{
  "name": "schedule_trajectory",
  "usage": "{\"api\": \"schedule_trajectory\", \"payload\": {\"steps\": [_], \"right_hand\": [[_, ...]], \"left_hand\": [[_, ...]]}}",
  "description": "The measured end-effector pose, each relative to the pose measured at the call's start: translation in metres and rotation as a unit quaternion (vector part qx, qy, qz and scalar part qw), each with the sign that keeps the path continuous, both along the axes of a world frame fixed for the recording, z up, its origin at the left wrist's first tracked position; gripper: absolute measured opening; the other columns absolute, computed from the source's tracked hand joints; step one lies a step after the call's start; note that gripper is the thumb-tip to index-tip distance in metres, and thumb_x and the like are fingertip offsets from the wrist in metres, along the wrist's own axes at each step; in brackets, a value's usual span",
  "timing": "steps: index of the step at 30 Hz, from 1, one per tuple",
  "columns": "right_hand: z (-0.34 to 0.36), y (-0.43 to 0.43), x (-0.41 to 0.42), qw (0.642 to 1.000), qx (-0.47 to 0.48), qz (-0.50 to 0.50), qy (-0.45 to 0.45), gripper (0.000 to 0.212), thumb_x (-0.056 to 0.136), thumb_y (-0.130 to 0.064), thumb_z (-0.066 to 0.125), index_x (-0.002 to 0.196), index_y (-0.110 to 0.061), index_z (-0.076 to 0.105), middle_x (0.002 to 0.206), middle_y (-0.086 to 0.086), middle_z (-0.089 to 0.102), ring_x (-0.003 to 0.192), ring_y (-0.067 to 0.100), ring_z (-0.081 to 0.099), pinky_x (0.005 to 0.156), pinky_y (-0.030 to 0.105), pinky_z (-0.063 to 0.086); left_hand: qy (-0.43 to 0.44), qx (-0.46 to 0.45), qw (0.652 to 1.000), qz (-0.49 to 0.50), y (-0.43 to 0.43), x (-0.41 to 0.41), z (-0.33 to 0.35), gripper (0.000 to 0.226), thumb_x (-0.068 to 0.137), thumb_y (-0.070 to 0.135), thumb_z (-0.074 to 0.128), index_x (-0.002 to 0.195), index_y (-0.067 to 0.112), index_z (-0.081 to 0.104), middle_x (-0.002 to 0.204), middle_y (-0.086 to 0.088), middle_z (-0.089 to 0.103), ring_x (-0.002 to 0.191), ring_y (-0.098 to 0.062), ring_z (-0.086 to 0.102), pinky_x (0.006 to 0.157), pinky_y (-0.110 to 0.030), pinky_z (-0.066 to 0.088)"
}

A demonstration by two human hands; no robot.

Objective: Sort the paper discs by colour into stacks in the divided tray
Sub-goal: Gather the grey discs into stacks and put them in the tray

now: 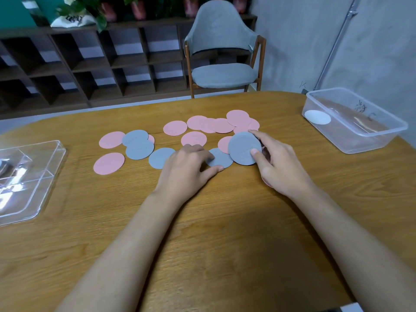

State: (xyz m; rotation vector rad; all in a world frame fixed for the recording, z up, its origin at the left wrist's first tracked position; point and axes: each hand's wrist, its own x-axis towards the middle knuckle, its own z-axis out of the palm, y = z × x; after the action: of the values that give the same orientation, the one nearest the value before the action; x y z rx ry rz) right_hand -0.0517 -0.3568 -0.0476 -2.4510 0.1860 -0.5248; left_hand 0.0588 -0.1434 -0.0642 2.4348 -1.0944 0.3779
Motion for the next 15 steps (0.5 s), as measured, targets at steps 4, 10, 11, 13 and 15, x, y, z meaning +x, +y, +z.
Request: {"api": "schedule_trajectory", "payload": {"steps": [4, 10, 11, 13, 15], "right_hand": [[0.0016, 0.0001, 0.0, 0.999, 0.045, -0.021, -0.017, 0.042, 0.104, -0.016, 0.055, 0.145, -0.025, 0.052, 0.098, -0.015, 0.059, 0.081, 0.001, 0.054, 0.07, 0.002, 0.036], [0.0023, -0.0014, 0.0012, 0.996, 0.078, -0.045, -0.012, 0.04, 0.104, -0.018, 0.054, 0.143, -0.029, 0.054, 0.093, -0.007, 0.063, 0.083, 0.011, 0.06, 0.071, 0.013, 0.043], [0.0023, -0.0011, 0.0011, 0.996, 0.081, -0.044, -0.01, 0.041, 0.104, -0.018, 0.054, 0.143, -0.03, 0.053, 0.091, -0.005, 0.063, 0.083, 0.013, 0.061, 0.072, 0.016, 0.045], [0.0018, -0.0013, 0.0008, 0.995, 0.084, -0.043, -0.011, 0.041, 0.104, -0.018, 0.054, 0.142, -0.031, 0.053, 0.09, -0.004, 0.063, 0.084, 0.015, 0.061, 0.073, 0.018, 0.046], [0.0016, -0.0015, 0.0012, 0.995, 0.085, -0.044, -0.008, 0.042, 0.104, -0.018, 0.054, 0.144, -0.032, 0.052, 0.092, -0.003, 0.063, 0.085, 0.015, 0.062, 0.072, 0.017, 0.046]], "left_hand": [[-0.087, 0.027, 0.995, -0.039, 0.0067, -0.0005, 0.0012, 0.045, 0.105, 0.05, 0.041, 0.096, 0.019, 0.073, 0.084, 0.003, 0.069, 0.083, -0.025, 0.064, 0.062, -0.035, 0.045], [-0.15, -0.006, 0.988, -0.029, 0.0, -0.0032, 0.0014, 0.03, 0.104, 0.029, 0.048, 0.09, 0.009, 0.065, 0.076, -0.005, 0.063, 0.071, -0.029, 0.062, 0.053, -0.034, 0.037], [-0.151, -0.013, 0.988, -0.031, 0.0003, -0.0036, 0.0017, 0.027, 0.102, 0.027, 0.05, 0.09, 0.009, 0.065, 0.077, -0.005, 0.063, 0.072, -0.03, 0.062, 0.052, -0.036, 0.042], [-0.147, -0.029, 0.988, -0.036, 0.0033, -0.0045, 0.0029, 0.017, 0.098, 0.021, 0.056, 0.092, 0.008, 0.066, 0.08, -0.006, 0.064, 0.075, -0.03, 0.063, 0.053, -0.043, 0.05], [-0.124, -0.061, 0.99, -0.032, 0.0075, -0.0069, 0.0051, 0.008, 0.094, 0.017, 0.062, 0.095, 0.01, 0.066, 0.084, -0.003, 0.066, 0.078, -0.027, 0.064, 0.058, -0.044, 0.053]]}}
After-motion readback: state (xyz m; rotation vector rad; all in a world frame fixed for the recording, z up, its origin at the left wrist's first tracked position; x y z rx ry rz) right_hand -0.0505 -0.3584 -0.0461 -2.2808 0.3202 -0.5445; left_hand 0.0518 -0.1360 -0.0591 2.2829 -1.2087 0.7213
